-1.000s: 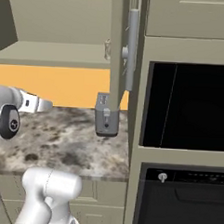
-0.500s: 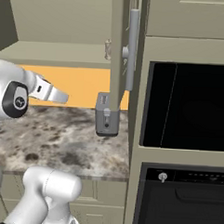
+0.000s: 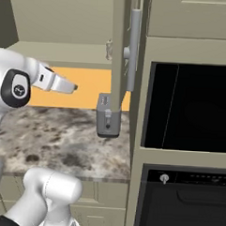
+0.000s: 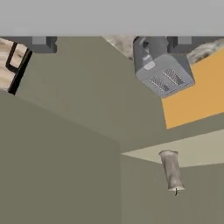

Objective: Get the candle and the beer from the cabinet and move them to the dining counter.

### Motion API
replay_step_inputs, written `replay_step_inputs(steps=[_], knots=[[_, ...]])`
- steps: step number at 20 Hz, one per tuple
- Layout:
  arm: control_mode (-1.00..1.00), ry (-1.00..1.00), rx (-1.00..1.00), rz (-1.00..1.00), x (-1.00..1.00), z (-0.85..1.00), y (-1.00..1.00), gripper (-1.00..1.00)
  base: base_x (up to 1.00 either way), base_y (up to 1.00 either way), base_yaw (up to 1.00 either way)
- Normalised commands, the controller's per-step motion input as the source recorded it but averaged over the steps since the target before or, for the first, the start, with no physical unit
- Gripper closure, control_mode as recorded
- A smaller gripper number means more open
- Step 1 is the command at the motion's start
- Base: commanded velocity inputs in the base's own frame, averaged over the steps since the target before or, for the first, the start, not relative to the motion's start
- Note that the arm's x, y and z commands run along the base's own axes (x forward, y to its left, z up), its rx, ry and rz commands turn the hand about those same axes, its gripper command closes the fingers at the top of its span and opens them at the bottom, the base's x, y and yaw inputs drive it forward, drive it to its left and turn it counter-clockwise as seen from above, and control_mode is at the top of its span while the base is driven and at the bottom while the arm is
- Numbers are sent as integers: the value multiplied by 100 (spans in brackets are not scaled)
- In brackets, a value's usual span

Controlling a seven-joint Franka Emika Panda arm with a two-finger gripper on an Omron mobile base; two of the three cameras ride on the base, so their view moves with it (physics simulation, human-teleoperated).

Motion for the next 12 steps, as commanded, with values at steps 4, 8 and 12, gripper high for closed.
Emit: replay_step_inputs(steps=[4,8,12], knots=[[-100,-24,-17,-2,0,32,-31,-100,0,0,0],[-100,-15,-15,-1,0,49,-34,-100,0,0,0],[-100,-2,-7,-2,0,67,-17,-100,0,0,0]])
